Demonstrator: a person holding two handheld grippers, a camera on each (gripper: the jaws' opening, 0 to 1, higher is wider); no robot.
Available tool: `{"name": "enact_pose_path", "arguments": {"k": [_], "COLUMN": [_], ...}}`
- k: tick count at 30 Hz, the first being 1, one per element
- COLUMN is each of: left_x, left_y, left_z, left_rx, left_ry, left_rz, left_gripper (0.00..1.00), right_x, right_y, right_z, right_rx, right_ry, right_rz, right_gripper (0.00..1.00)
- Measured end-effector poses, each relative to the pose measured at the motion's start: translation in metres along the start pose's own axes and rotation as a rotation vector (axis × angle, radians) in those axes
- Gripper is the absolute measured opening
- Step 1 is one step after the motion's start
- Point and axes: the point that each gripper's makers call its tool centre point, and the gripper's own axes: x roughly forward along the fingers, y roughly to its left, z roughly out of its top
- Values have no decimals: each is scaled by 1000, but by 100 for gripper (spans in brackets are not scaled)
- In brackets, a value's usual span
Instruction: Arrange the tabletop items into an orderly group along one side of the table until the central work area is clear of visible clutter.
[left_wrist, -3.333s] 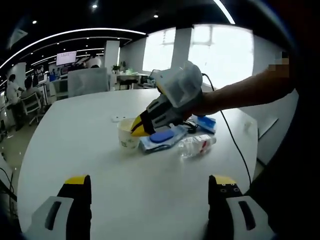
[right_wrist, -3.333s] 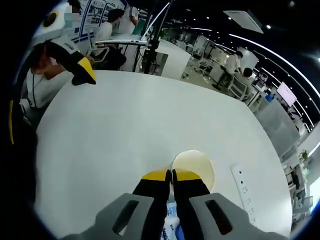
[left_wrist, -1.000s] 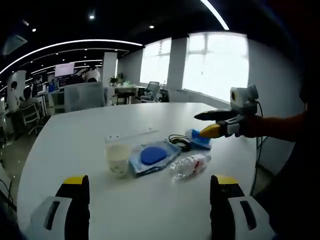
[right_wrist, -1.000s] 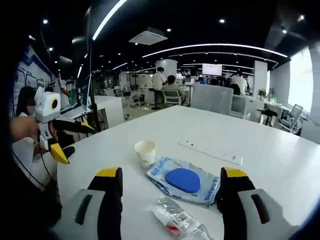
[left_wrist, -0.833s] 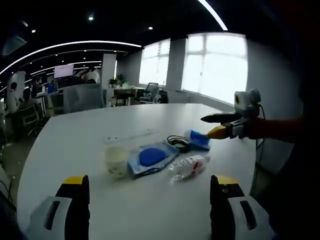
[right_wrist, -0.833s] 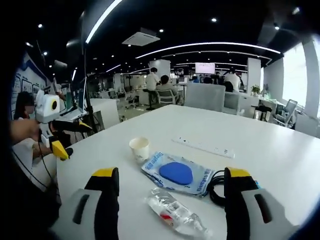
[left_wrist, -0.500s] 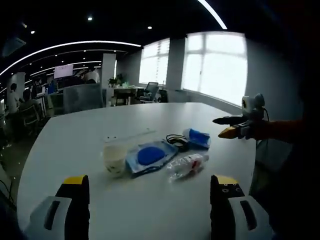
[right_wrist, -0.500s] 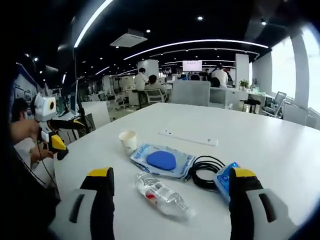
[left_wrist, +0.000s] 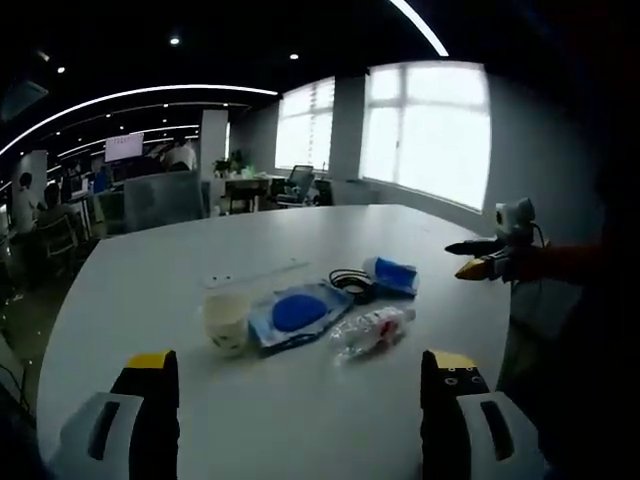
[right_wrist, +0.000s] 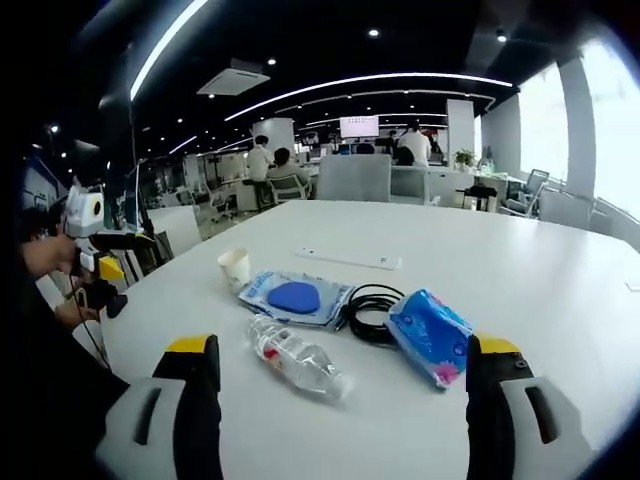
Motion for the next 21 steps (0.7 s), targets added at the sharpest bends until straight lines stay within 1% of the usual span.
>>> {"name": "enact_pose_path", "arguments": {"k": [6, 10, 13, 15, 17, 20, 21], "left_x": [1, 1, 1, 0, 0, -1, -1], "left_y": [-4, -6, -5, -6, -8, -9, -9], "left_z": [2, 1, -1, -2, -2, -3, -3], "left_rx": [10, 18, 19, 18, 16, 19, 20], "left_ry": [0, 6, 11, 12, 12, 11, 13], "left_rz": [-7, -10, -10, -11, -12, -15, -15], "left_gripper": [100, 100, 100, 100, 100, 100, 100], "right_x": [3, 5, 7, 9, 11, 14, 14], "right_y": [4, 9, 16, 16, 17, 16, 16], "right_z": [-9, -15, -21, -26, -31, -35, -36], "right_rx": [19, 49, 89, 112, 165, 260, 267], "right_ry": [18, 24, 34, 40, 44, 24, 22], "right_rz": [-2, 1, 7, -1, -7, -21, -22], "right_gripper": [100, 99, 96, 93, 91, 86, 84]}}
